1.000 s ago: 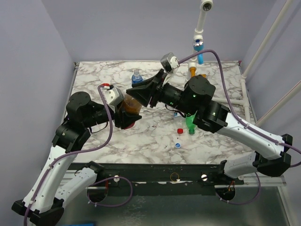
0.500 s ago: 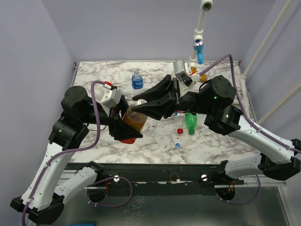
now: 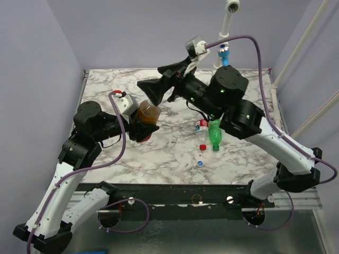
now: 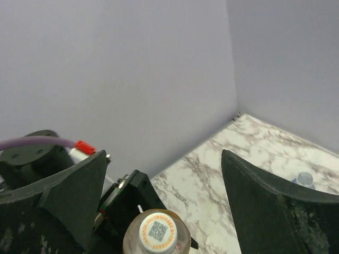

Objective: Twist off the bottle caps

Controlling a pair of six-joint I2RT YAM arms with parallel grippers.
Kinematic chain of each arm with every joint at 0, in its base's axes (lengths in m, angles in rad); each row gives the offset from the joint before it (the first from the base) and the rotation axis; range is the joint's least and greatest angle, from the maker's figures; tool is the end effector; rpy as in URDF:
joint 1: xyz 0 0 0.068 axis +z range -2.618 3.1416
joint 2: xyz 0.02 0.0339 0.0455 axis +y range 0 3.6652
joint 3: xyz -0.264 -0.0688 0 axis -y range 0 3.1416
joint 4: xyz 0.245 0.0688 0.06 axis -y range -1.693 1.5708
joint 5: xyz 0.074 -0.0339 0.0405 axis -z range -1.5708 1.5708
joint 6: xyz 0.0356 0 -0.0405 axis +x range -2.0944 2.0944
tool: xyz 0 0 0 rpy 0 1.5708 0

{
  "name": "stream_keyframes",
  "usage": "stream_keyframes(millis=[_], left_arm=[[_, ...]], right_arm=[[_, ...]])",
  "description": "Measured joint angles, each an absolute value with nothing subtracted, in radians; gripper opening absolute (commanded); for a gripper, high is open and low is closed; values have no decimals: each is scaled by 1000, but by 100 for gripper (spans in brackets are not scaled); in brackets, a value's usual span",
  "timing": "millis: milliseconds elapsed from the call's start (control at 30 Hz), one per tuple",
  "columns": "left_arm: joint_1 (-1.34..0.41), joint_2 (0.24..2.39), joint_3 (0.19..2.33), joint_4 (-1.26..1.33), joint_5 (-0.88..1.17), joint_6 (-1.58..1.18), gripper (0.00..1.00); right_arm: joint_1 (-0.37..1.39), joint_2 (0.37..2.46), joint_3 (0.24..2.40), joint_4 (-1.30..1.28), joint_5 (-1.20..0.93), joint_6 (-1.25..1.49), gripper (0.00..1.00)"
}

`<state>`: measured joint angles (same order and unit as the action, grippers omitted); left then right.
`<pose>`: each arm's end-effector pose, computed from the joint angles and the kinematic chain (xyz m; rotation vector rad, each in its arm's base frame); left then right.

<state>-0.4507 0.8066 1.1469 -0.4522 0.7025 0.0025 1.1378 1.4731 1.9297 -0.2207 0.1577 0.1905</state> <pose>0.1239 -0.0855 0.4311 0.9000 1.4907 -0.9200 0.1284 0.2644 0.5636 -0.5151 1.3134 1.0106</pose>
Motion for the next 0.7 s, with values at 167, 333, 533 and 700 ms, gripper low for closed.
stream_keyframes(millis=[167, 333, 533, 700], left_arm=[[-449, 794, 1113, -454, 612, 78, 34], [-447, 778, 1105, -452, 579, 112, 33], [-447, 774, 1098, -453, 570, 121, 33], [-447, 781, 1095, -459, 557, 121, 33]], right_arm=[[1138, 1562, 1972, -337, 244, 211, 78], [1138, 1563, 1941, -361, 258, 228, 67], [1138, 1545, 1911, -356, 256, 252, 56], [1141, 1540, 1882, -332, 234, 275, 21]])
